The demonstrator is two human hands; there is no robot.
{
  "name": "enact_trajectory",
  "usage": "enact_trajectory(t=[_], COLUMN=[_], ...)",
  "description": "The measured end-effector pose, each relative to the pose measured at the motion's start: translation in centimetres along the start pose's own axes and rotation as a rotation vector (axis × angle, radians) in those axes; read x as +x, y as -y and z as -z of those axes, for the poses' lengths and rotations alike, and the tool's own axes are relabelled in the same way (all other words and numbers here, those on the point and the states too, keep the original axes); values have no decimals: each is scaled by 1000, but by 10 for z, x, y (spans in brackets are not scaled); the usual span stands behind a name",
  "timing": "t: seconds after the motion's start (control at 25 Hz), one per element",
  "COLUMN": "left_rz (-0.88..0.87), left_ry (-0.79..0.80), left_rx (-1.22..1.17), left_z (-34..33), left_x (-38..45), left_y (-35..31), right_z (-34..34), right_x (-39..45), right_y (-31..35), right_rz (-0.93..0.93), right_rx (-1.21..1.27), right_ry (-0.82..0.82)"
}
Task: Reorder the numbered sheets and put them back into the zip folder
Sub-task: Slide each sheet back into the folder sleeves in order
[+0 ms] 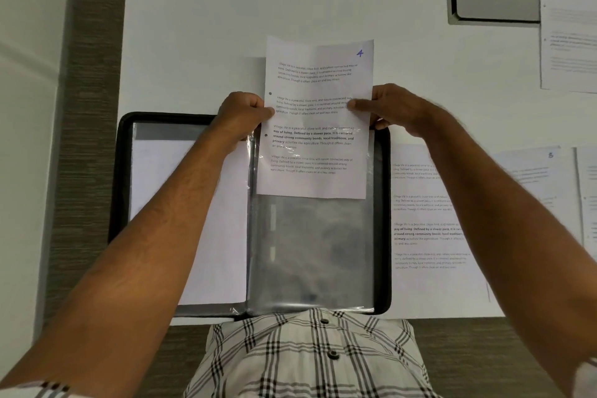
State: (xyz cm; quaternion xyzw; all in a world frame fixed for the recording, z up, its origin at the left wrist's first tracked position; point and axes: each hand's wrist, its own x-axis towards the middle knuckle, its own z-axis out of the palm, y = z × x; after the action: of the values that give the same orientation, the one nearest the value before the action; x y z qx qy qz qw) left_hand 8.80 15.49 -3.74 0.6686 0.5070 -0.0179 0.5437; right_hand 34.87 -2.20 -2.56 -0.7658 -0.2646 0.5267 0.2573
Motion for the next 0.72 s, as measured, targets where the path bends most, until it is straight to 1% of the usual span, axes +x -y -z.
enact_trajectory(t=[0.08, 0.12, 0.28, 0.4, 0.48, 0.6, 0.68, 0.72], left_rz=[6, 9, -15, -26, -9, 2, -6, -17], left_ry=[61, 66, -48, -82, -56, 45, 77, 67], left_rx=[32, 14, -115, -97, -70, -23, -37, -67], left_z=[4, 4, -4, -7, -5, 3, 5, 4], left_x=[1, 2, 4, 5, 6, 6, 7, 6], left_y=[0, 1, 1, 2, 4, 7, 7, 7], right_z=[-3, -4, -1, -1, -4, -10, -12, -11], right_x=[1, 1, -2, -2, -5, -8, -8, -8], right_y=[-1, -2, -2, -3, -1, -1, -3, -3], right_rz=[45, 60, 36, 7, 38, 97, 99, 91], right_rx=[59, 69, -38, -116, -59, 96, 109, 69], right_ry=[-83, -95, -20, 37, 8, -67, -49, -16])
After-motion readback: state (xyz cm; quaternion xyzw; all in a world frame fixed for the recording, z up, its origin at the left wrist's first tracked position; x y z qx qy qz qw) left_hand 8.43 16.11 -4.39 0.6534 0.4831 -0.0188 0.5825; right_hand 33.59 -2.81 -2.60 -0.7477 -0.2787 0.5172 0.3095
